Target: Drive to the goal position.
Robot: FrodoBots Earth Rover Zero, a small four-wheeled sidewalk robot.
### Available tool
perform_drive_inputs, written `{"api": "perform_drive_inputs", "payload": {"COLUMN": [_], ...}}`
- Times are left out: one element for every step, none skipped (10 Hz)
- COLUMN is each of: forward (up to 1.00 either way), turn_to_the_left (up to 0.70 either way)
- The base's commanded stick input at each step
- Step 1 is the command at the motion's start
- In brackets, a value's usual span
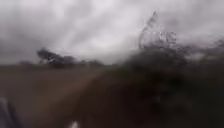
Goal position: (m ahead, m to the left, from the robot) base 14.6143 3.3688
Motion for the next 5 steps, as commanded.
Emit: {"api": "perform_drive_inputs", "payload": {"forward": [0.7, 0.7, 0.7, 0.7, 0.7], "turn_to_the_left": [0.0, 0.0, 0.0, 0.0, 0.0]}}
